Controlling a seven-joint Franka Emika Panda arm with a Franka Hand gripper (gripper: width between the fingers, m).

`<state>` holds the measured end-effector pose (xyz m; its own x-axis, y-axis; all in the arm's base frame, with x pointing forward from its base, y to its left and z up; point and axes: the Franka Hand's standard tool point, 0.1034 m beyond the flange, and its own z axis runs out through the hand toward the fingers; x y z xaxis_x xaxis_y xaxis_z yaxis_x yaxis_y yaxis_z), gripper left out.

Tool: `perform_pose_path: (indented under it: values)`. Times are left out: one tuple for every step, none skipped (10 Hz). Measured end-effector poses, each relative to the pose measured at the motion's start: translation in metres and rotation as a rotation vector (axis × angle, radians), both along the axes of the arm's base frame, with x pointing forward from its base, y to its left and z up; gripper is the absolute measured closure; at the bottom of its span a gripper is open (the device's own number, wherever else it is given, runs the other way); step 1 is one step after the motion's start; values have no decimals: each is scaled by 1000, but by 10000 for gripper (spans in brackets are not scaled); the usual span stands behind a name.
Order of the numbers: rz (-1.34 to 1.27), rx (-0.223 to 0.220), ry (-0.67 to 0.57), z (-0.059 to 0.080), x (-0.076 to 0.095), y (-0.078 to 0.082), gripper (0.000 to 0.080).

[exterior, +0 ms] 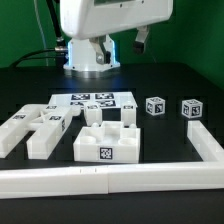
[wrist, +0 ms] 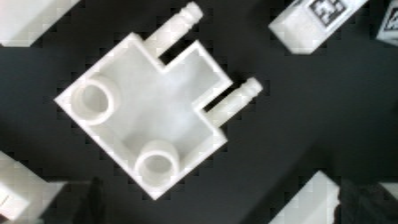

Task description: Assemble chair

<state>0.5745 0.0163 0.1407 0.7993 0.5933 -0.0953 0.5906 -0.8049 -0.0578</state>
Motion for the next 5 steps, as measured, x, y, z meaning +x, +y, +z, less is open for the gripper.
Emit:
perform_pose_path:
  values:
    - [-54, 2, -27, -5, 8, 1, 150]
    - [-123, -5, -24, -5, 7, 2, 150]
    - [-156, -8, -24, -5, 6, 2, 150]
    - [-222, -13, -24, -6, 6, 3, 150]
    - [-277, -17, -24, -6, 6, 4, 150]
